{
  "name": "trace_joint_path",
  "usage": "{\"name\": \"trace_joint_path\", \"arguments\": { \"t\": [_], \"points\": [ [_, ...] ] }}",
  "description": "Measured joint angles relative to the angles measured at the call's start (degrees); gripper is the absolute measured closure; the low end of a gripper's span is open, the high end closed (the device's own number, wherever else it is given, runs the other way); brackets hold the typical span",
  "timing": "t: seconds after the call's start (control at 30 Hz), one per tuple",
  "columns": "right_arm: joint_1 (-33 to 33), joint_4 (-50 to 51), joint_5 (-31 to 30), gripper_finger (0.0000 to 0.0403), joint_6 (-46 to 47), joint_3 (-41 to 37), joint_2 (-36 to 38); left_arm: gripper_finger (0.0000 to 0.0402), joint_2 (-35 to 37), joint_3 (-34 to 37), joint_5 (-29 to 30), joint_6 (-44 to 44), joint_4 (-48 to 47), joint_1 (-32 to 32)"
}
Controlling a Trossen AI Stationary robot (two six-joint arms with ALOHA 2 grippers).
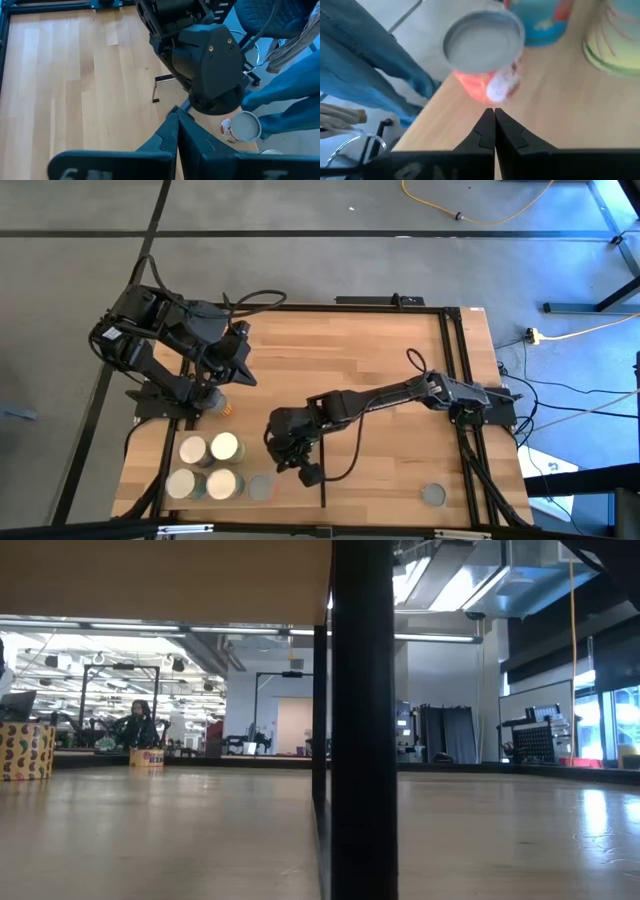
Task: Pick and place cans onto a shelf
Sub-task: Put the canned black beans on the shelf
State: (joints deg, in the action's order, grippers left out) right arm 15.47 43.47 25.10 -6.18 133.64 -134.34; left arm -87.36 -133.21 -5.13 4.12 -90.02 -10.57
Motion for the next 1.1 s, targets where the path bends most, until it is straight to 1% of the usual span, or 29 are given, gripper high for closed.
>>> {"name": "trace_joint_path", "arguments": {
  "t": [0.1,0.23,0.37,0.47,0.63,0.73,0.83,0.93,1.1],
  "points": [
    [-0.3,3.5,-1.0,0.0402,1.0,1.4,0.8,0.0401,0.0,0.0,0.1,0.0,0.0,0.0],
    [-0.3,8.0,-5.5,0.0402,1.1,1.3,3.2,0.0401,0.0,0.0,1.3,2.7,0.0,0.0],
    [-0.3,11.8,-9.8,0.0402,1.2,1.3,6.6,0.0401,0.0,0.0,5.6,5.7,0.0,0.0],
    [-0.3,14.2,-13.6,0.0402,1.2,1.3,9.6,0.0401,0.0,0.0,10.3,9.0,0.0,0.0],
    [-0.3,20.7,-22.2,0.0402,1.2,1.3,14.9,0.0401,0.0,0.0,16.4,14.9,0.0,0.0],
    [-0.3,26.0,-28.4,0.0402,1.7,1.3,18.5,0.0401,0.1,0.8,20.4,20.2,0.0,0.0],
    [-0.3,32.4,-34.3,0.0402,3.1,1.3,21.8,0.0401,0.6,4.0,24.9,25.2,0.1,0.2],
    [-0.4,37.5,-39.2,0.0402,4.5,1.3,25.3,0.0401,3.3,9.2,25.3,30.4,0.1,1.1],
    [-0.6,43.4,-46.0,0.0402,7.5,1.3,30.9,0.0401,9.0,21.2,25.9,38.7,0.0,4.6]
  ]
}}
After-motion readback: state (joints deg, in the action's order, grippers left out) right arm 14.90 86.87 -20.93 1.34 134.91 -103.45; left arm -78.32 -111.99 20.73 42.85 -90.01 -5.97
